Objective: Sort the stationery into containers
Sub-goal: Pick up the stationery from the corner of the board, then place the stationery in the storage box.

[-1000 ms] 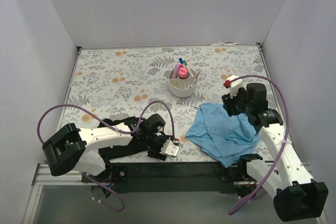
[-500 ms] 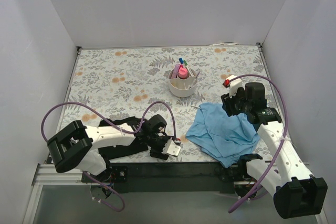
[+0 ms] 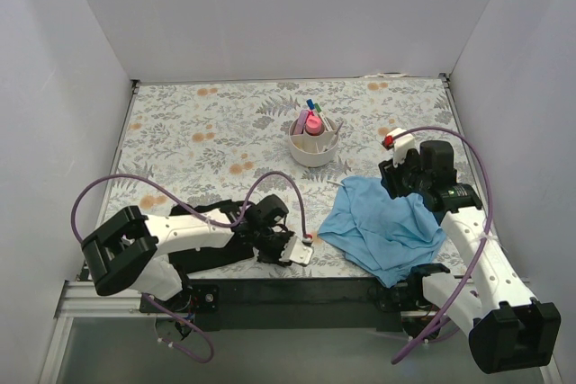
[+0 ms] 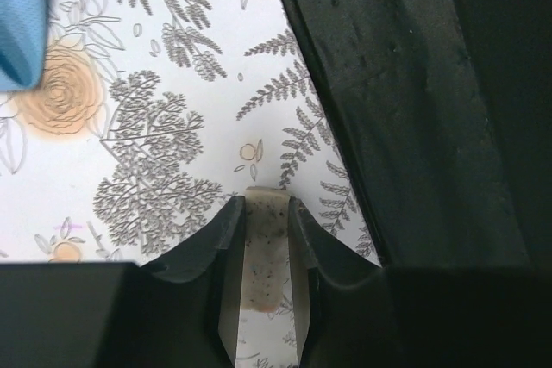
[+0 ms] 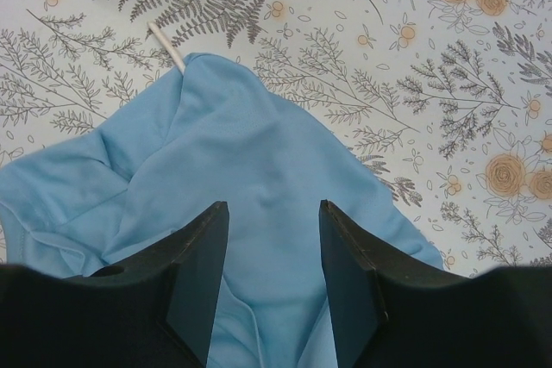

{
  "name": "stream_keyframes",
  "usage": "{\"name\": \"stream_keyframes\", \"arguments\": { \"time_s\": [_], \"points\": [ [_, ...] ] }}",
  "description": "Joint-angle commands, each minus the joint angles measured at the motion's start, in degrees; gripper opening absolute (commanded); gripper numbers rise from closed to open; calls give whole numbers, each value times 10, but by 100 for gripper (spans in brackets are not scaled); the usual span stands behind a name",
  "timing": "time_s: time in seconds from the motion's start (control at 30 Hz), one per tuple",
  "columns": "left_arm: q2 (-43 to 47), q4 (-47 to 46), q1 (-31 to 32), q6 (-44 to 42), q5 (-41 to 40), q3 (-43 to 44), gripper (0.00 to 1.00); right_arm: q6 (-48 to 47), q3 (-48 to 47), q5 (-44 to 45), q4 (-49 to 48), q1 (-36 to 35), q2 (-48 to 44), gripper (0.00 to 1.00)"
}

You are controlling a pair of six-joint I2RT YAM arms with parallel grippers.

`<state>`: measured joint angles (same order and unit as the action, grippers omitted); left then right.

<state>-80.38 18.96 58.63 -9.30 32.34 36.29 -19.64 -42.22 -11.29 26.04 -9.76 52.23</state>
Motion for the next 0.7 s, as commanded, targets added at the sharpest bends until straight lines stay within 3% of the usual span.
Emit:
{"name": "stream_keyframes", "arguments": {
  "time_s": [0.0, 0.13, 0.4, 0.5, 0.67],
  "points": [
    [19, 63, -7, 4, -35, 94, 0, 5, -16, 9, -28, 2, 2, 55],
    [8, 91, -39, 3, -56, 199, 0, 4, -21, 23, -20, 3, 4, 54],
    [0, 33, -115, 16, -79, 318, 0, 5, -73, 9, -10, 3, 51, 53],
    [0, -52, -149, 89, -101, 339, 0, 6, -112, 15, -6, 3, 73, 53],
    [-7, -239, -208, 282, -133, 335, 0, 5, -146, 20, 1, 3, 91, 53]
  ]
}}
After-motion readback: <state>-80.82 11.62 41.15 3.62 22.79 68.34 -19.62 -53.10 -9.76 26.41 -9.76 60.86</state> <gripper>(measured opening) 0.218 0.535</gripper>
